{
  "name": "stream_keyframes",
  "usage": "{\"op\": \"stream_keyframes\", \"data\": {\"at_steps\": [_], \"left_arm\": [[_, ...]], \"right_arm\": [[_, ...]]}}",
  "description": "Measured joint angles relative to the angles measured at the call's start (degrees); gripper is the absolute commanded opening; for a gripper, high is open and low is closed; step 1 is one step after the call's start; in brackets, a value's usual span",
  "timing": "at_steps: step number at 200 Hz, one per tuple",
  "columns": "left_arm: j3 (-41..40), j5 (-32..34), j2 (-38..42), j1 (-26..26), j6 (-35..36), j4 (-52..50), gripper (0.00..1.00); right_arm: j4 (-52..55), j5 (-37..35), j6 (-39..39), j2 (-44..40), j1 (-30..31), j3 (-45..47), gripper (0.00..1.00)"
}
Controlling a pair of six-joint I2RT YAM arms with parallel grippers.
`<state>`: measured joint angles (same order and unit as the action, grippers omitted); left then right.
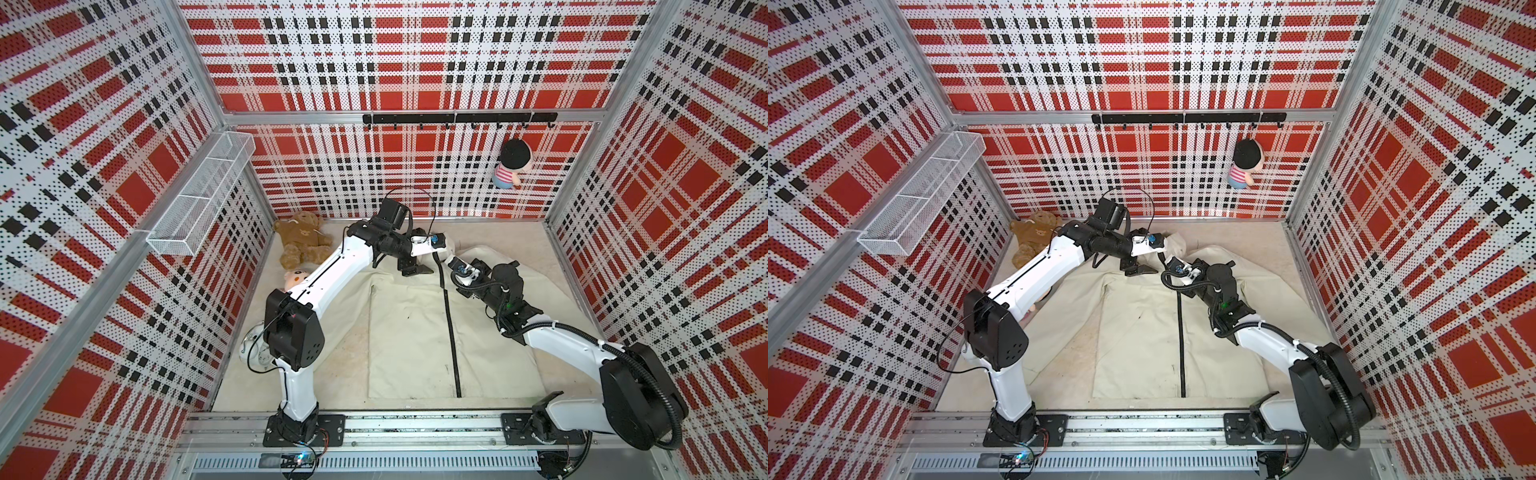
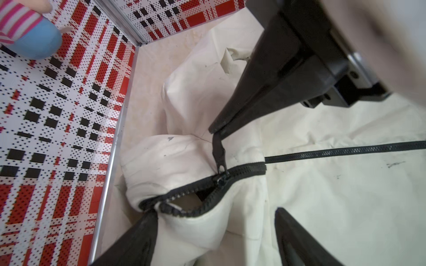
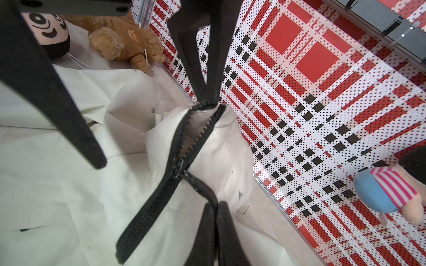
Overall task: Unzip the jacket
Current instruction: Unzip the zipper on the jacket.
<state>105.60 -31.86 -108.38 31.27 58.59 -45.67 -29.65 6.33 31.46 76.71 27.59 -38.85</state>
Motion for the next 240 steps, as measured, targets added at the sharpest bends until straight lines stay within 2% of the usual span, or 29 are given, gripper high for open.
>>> {"op": "stream_keyframes", "data": {"at_steps": [27, 41, 47, 73, 119, 155, 178, 189, 193, 200, 209, 213, 240], "left_arm": [[-1.3, 0.5, 0.4, 0.0, -0.2, 2.1, 0.82], [-1.9, 0.6, 0.6, 0.0, -0.7, 2.5, 0.72], [-1.9, 0.5, 0.6, 0.0, -0.9, 2.5, 0.71], [1.4, 0.2, -0.6, 0.0, -1.4, 1.1, 0.76], [0.8, -0.5, -0.8, -1.4, -1.6, 3.5, 0.81], [9.5, -1.2, -5.4, -2.0, 1.7, -2.8, 0.71], [10.6, -1.9, -7.2, -1.6, 3.4, -5.8, 0.65], [10.6, -2.2, -7.8, -1.5, 4.0, -6.9, 0.58], [10.6, -2.2, -8.0, -1.5, 4.0, -7.2, 0.52], [10.6, -2.3, -8.2, -1.6, 4.1, -7.6, 0.36], [10.6, -2.3, -8.3, -1.7, 4.3, -8.0, 0.09], [10.6, -2.2, -8.3, -1.7, 4.3, -8.2, 0.02], [10.7, -3.3, -8.3, -1.6, 3.9, -9.3, 0.0]], "right_arm": [[0.0, -0.2, 0.1, 0.0, 0.0, 0.0, 0.0], [0.0, -0.2, 0.2, 0.0, 0.0, 0.0, 0.0], [0.0, -0.2, 0.2, 0.0, 0.0, 0.0, 0.0], [0.0, -0.2, 0.2, 0.0, 0.0, 0.0, 0.0], [0.0, -0.2, 0.3, 0.0, 0.0, 0.0, 0.0], [0.1, -0.5, 0.5, 0.0, 0.2, -0.2, 0.0], [0.5, -0.7, 0.6, 0.0, 0.2, -1.0, 0.0], [0.7, -0.8, 0.7, 0.0, 0.3, -1.1, 0.0], [0.9, -0.8, 0.7, 0.0, 0.4, -1.1, 0.0], [1.2, -0.8, 0.7, 0.0, 0.4, -1.1, 0.0], [1.7, -1.0, 0.7, 0.0, 0.6, -1.1, 0.0], [1.8, -1.2, 0.7, 0.0, 0.6, -1.1, 0.0], [2.4, -3.1, 0.6, 0.2, 0.9, -1.6, 0.0]]}}
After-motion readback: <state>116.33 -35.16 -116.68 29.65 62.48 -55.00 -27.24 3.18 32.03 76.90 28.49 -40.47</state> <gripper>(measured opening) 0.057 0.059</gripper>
